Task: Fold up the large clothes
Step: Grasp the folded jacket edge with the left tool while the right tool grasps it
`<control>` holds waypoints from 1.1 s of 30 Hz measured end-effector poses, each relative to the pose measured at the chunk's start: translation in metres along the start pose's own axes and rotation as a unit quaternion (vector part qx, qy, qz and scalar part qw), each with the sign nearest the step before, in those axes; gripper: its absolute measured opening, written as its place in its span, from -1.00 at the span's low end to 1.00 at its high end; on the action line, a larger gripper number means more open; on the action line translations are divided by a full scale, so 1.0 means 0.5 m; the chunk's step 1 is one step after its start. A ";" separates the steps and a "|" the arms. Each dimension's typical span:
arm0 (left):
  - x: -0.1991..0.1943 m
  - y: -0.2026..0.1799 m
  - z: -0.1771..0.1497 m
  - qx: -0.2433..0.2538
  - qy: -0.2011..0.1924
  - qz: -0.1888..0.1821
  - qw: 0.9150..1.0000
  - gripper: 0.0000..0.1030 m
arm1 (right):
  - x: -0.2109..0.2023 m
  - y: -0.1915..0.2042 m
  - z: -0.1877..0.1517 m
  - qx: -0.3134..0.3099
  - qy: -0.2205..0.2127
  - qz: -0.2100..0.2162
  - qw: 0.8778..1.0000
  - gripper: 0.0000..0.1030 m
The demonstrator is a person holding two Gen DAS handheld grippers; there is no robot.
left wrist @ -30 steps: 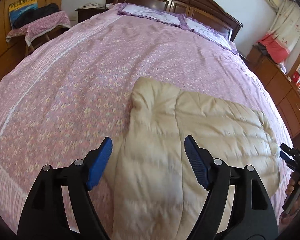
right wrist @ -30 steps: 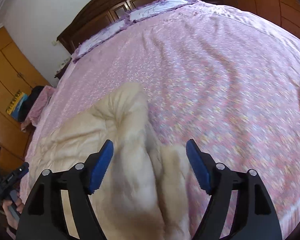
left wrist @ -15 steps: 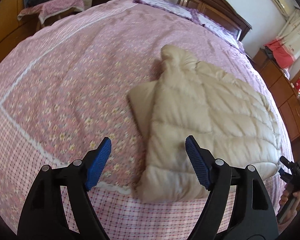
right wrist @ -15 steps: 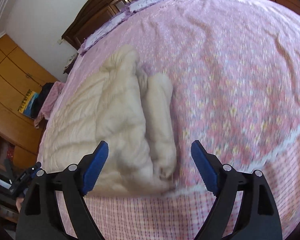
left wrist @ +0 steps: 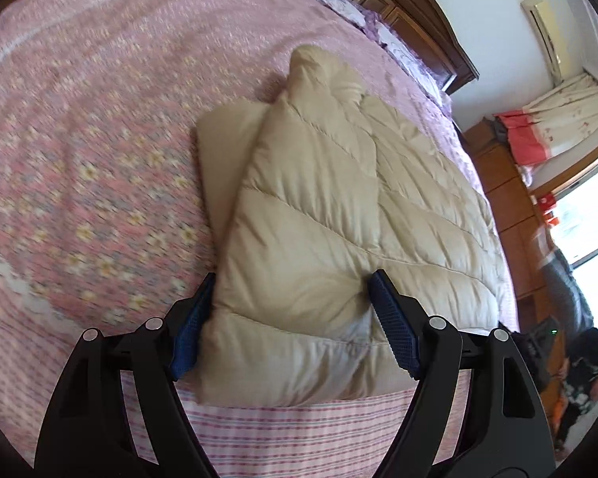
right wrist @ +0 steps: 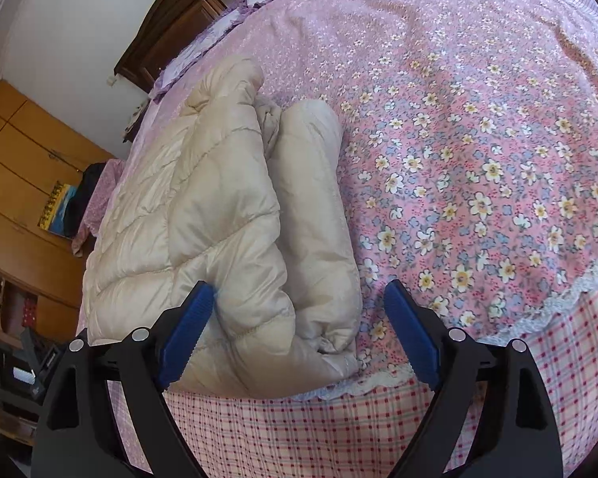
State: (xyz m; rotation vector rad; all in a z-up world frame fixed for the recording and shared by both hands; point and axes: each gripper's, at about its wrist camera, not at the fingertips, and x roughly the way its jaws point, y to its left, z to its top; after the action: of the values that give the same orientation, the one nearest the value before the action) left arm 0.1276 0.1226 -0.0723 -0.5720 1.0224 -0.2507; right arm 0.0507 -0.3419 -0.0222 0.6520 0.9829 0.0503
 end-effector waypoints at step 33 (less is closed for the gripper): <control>-0.185 -0.030 -0.178 0.052 0.070 0.011 0.996 -0.51 | -0.195 0.019 -0.135 -0.034 -0.006 0.061 0.998 -0.55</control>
State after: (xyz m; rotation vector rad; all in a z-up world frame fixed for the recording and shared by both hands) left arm 0.0050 0.1225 -0.0309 -0.4539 1.1428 -0.3257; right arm -0.0558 -0.3327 0.0308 0.6495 0.9257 0.1871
